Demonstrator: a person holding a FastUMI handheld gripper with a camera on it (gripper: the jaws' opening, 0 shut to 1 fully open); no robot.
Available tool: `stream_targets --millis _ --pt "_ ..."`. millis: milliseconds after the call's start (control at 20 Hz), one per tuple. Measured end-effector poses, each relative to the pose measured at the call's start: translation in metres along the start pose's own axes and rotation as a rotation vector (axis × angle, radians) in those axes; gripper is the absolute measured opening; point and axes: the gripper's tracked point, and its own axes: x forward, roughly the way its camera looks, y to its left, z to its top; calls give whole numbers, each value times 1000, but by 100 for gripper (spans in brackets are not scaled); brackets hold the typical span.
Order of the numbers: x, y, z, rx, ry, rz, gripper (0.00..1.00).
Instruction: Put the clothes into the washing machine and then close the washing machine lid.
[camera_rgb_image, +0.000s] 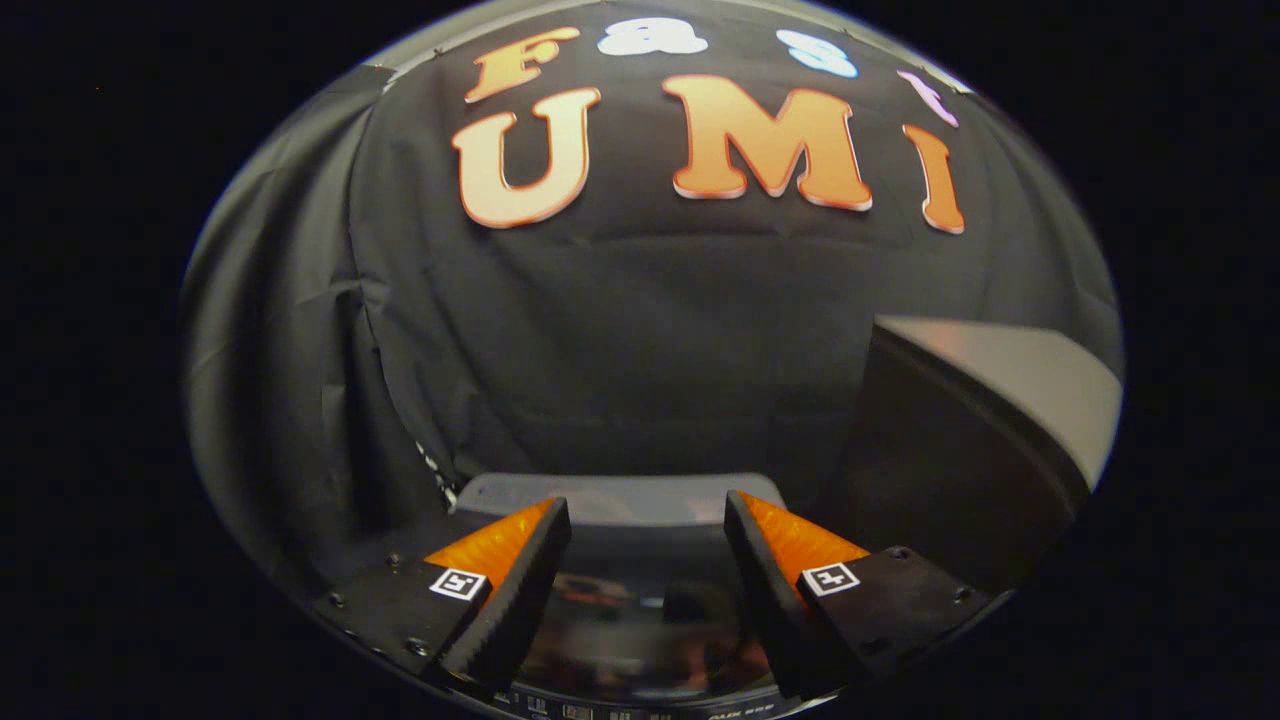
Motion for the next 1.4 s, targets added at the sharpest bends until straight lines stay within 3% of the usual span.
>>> stream_targets --millis 200,450,650,900,1200,1400 --pt "10 -9 -55 18 103 -25 98" --pt "0 -4 -65 -24 116 -13 98" --pt "-22 0 -23 -20 46 11 98" --pt "-65 -15 68 -74 -113 35 98" --pt "-190 -70 151 -91 -270 54 98" --pt "-258 -138 171 -77 -328 21 98"
